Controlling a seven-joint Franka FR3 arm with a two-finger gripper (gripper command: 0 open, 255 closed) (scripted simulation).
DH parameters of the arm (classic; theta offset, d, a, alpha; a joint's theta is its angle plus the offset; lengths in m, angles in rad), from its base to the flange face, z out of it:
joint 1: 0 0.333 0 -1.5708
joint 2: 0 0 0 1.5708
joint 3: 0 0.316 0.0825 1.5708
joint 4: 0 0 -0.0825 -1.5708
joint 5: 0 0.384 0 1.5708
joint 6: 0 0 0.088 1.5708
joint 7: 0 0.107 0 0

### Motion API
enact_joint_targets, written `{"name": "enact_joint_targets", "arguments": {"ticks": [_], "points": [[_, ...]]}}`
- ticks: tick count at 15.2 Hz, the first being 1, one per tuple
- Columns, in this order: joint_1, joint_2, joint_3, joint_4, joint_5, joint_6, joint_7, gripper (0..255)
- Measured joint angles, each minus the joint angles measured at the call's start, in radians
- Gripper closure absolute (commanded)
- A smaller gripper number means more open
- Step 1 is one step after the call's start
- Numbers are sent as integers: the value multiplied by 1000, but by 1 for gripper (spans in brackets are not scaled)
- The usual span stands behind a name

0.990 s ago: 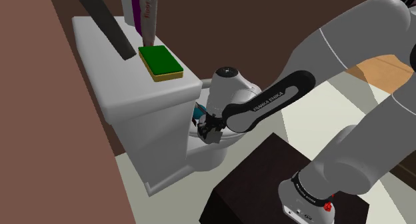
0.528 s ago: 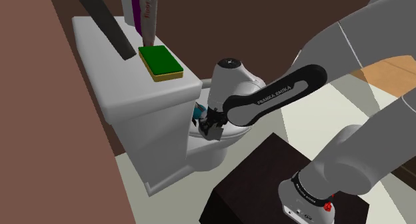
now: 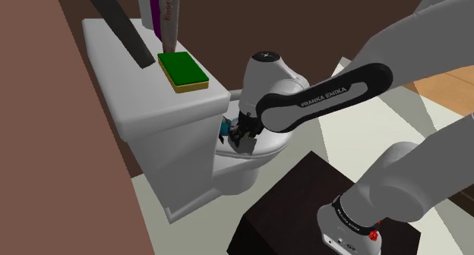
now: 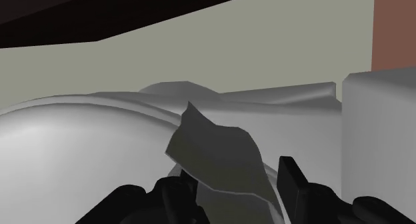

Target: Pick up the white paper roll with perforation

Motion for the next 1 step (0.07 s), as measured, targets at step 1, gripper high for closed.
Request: {"name": "enact_joint_targets", "arguments": {"ticks": [1], "points": [[1,-5,0,6,2,-10,-1,255]]}}
